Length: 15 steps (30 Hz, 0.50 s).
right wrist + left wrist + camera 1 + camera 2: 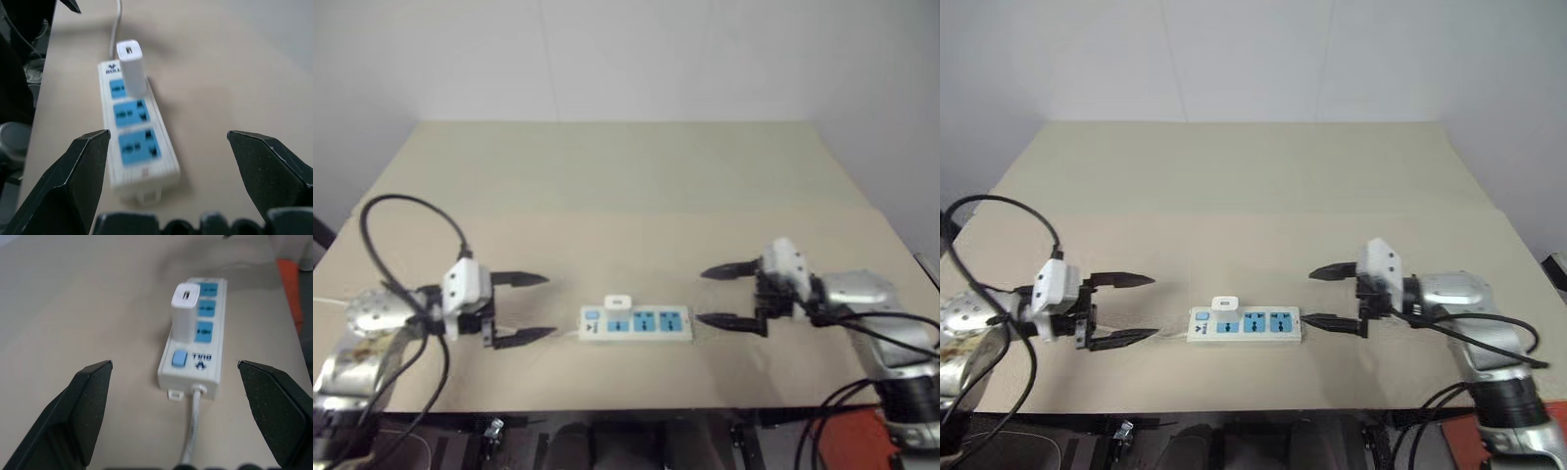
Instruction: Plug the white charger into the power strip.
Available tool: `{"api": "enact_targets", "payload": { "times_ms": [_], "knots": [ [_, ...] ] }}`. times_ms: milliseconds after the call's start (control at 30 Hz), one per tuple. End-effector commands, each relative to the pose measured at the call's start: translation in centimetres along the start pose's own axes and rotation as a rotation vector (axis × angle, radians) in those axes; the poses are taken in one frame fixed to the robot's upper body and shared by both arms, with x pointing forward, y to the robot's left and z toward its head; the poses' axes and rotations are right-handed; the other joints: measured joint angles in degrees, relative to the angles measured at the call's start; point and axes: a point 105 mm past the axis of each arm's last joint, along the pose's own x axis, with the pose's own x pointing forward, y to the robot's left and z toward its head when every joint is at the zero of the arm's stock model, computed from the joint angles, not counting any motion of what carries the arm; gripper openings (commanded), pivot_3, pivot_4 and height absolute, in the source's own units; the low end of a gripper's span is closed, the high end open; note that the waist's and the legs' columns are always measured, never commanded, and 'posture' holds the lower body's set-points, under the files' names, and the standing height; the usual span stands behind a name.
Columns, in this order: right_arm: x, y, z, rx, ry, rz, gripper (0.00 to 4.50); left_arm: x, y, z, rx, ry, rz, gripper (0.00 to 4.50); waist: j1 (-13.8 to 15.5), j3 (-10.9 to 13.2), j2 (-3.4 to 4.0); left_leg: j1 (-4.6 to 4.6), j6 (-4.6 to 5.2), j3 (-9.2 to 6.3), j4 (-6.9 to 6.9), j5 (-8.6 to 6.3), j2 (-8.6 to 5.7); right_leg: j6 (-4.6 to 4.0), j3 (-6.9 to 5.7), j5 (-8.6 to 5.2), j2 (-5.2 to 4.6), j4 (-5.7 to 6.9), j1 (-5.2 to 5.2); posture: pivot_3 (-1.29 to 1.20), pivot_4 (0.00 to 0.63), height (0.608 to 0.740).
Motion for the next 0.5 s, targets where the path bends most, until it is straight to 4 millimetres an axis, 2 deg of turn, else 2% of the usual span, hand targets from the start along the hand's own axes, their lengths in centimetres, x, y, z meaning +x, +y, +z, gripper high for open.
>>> {"api": "enact_targets", "payload": {
  "times_ms": [33, 233, 500],
  "knots": [
    [-1.4, -0.4, 0.9, -0.011, -0.024, -0.058, 4.5, -1.2, -0.4, 0.8, 0.008, 0.01, 0.055, 4.48, -0.1, 0.0, -0.02, 0.01, 0.0, 0.0, 0.0, 0.0, 0.01, 0.0, 0.0, 0.0, 0.01, 0.0, 0.0, 0.0, 0.15, 0.74],
    [-2.3, -0.7, 0.3, -0.01, 0.002, -0.107, 4.5, -1.9, -0.9, 0.5, -0.026, 0.022, 0.096, 4.48, 0.1, 0.1, -0.02, 0.17, -0.02, 0.06, 0.02, 0.01, 0.01, 0.31, 0.01, -0.24, 0.02, 0.02, 0.11, 0.0, 0.15, 0.74],
    [-2.0, -0.5, 0.0, -0.004, 0.02, -0.111, 4.5, -0.7, -0.3, 0.5, -0.02, 0.001, 0.068, 4.48, 0.4, 0.1, -0.02, 0.11, -0.02, 0.07, 0.02, 0.01, -0.06, -0.01, 0.01, -0.06, 0.02, -0.02, 0.11, 0.0, 0.15, 0.74]
  ]
}}
